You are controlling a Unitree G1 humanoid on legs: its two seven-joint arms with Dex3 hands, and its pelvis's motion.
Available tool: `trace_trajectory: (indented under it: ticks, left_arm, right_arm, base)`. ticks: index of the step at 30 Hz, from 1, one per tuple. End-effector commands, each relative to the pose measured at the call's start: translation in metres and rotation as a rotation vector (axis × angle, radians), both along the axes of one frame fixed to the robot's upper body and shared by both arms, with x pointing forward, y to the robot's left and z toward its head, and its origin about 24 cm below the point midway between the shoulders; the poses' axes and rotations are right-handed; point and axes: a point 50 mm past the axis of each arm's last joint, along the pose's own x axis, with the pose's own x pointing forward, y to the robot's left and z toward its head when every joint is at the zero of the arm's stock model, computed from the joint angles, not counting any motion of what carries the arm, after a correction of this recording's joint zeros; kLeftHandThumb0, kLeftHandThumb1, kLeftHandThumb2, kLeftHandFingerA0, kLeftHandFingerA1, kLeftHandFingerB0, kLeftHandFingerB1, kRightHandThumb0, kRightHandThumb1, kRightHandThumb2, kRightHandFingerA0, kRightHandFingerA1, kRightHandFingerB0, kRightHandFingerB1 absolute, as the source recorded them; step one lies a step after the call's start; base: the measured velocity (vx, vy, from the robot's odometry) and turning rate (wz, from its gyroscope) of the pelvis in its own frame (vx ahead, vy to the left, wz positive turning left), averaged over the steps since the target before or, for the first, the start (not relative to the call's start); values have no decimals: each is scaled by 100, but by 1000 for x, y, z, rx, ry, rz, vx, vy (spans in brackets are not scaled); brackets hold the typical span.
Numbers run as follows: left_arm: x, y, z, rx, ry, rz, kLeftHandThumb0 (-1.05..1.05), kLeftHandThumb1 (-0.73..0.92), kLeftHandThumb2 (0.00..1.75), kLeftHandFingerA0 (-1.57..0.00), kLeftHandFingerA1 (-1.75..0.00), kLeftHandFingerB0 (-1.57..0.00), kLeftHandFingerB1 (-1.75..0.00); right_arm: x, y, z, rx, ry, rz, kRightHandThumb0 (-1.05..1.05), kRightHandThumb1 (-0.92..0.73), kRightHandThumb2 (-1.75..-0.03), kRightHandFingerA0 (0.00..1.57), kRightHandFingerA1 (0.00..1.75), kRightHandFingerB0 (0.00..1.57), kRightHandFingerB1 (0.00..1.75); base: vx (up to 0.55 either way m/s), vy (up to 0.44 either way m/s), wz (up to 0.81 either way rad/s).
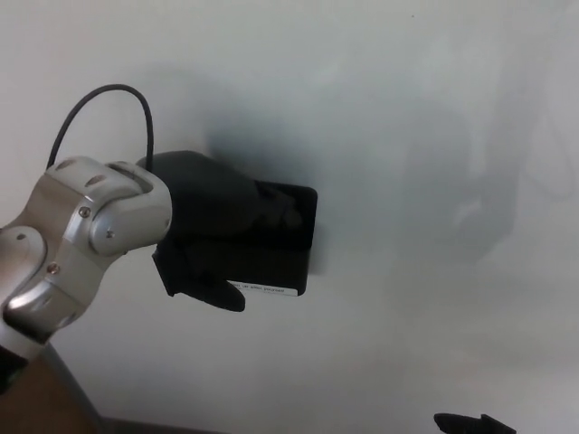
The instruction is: A magnetic marker holder is on the left hand side of the white board, the robot put the index and middle finger into the opening of the container and pull off the magnetic holder and hand it to a human on the left hand side.
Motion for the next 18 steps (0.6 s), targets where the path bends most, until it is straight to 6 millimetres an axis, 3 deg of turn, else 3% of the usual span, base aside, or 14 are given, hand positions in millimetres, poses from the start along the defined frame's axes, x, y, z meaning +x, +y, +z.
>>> trace_trajectory:
  ticks: [1,3,4,6,7,8,11,12,14,17,18]
  left_arm:
    - [-6,-1,-10,74,28,0,-96,52,95,-33,-47,-11,-35]
    - [-6,-2,-11,101,47,6,-94,53,94,-32,-47,-13,-36]
    - [-7,-3,-13,118,62,12,-95,65,61,-37,-37,-18,-27]
    - [-8,-4,-15,126,71,17,-95,65,61,-37,-37,-18,-27]
    - [-9,-5,-17,144,82,21,-94,51,93,-33,-47,-11,-35]
    - [-10,-6,-21,172,100,22,-95,51,93,-46,-50,-15,-38]
    - [-10,-7,-24,191,114,30,-104,56,96,-54,-52,-14,-35]
    - [-11,-8,-26,208,123,34,-97,66,61,-54,-42,-21,-27]
    - [-11,-9,-29,232,138,44,-97,64,60,-53,-43,-21,-28]
    - [-11,-11,-32,252,155,63,-97,64,61,-51,-43,-20,-28]
    - [-11,-12,-32,258,159,64,-103,56,94,-51,-54,-12,-35]
  right_arm:
    - [2,-5,1,-18,-2,-8,-52,-71,-62,80,49,67,46]
    - [3,-4,1,-17,-2,-9,-51,-71,-62,79,49,67,46]
    - [4,-4,1,-16,-2,-10,-52,-70,-62,80,49,68,46]
    - [4,-4,1,-16,-2,-10,-52,-70,-62,80,49,68,46]
    - [4,-4,1,-18,-5,-8,-51,-71,-62,80,49,68,46]
    - [4,-4,2,-18,-7,-6,-52,-71,-62,79,50,68,46]
    - [3,-4,1,-22,-6,-6,-52,-71,-61,79,50,68,46]
    - [3,-4,1,-22,-5,-6,-54,-71,-61,79,50,68,46]
    - [3,-4,2,-22,-5,-4,-53,-71,-61,79,50,67,46]
    - [4,-4,2,-22,-9,-2,-53,-71,-61,79,49,68,46]
    - [5,-4,2,-23,-10,-2,-52,-71,-62,79,49,67,46]
  base:
    - [0,0,0]
    - [0,0,0]
    - [0,0,0]
    - [0,0,0]
    - [0,0,0]
    - [0,0,0]
    - [0,0,0]
    - [0,0,0]
    - [0,0,0]
    - [0,0,0]
    - [0,0,0]
